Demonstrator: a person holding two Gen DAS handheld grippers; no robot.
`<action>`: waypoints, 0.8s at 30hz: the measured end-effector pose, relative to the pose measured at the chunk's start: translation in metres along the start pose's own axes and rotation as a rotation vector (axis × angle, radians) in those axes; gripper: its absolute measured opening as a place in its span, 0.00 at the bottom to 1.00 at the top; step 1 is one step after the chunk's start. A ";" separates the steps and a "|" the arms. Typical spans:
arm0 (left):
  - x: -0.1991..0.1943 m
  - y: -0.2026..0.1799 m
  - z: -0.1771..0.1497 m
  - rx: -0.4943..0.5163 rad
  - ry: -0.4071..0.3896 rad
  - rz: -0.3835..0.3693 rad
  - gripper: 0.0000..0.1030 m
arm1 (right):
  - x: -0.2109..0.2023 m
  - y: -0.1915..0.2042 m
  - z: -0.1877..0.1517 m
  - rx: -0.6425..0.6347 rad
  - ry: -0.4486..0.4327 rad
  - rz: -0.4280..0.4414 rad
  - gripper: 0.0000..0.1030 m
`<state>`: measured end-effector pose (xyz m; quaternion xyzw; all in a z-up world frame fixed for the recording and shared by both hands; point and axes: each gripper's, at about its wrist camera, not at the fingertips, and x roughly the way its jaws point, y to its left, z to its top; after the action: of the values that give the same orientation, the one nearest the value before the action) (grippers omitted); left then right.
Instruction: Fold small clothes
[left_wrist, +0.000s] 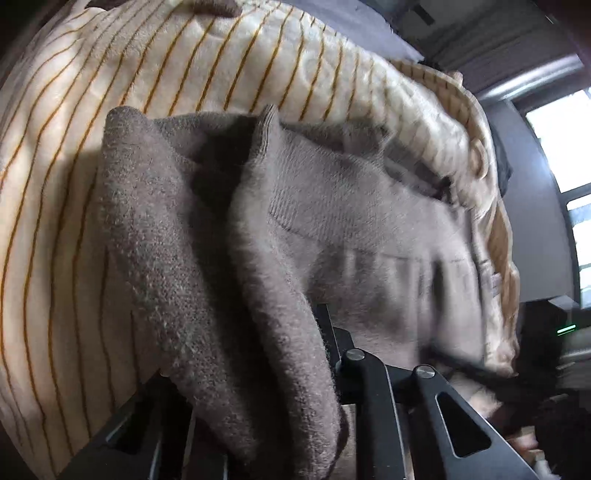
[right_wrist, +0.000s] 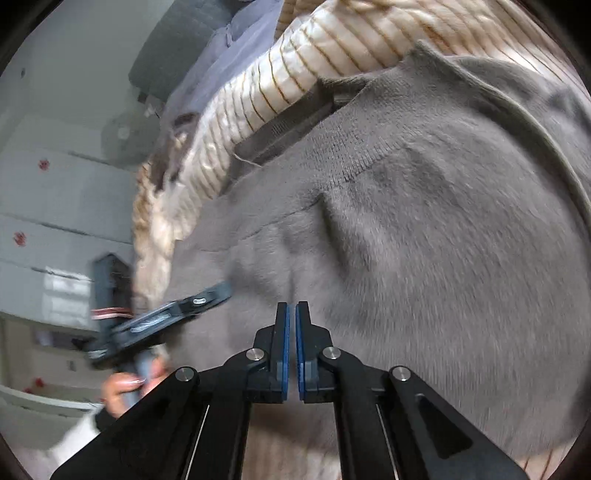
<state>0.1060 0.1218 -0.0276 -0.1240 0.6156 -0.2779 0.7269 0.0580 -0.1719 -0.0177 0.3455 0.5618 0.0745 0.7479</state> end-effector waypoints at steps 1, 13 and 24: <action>-0.006 -0.006 0.001 -0.003 -0.014 -0.025 0.20 | 0.019 -0.001 -0.002 -0.023 0.047 -0.036 0.04; -0.020 -0.182 0.018 0.317 -0.076 -0.158 0.20 | 0.000 -0.038 -0.010 0.106 0.019 0.158 0.02; 0.097 -0.304 -0.046 0.683 0.047 0.098 0.49 | -0.083 -0.150 -0.037 0.382 -0.158 0.222 0.04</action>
<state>-0.0066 -0.1722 0.0417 0.1624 0.5090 -0.4354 0.7245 -0.0466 -0.3100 -0.0473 0.5454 0.4639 0.0213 0.6978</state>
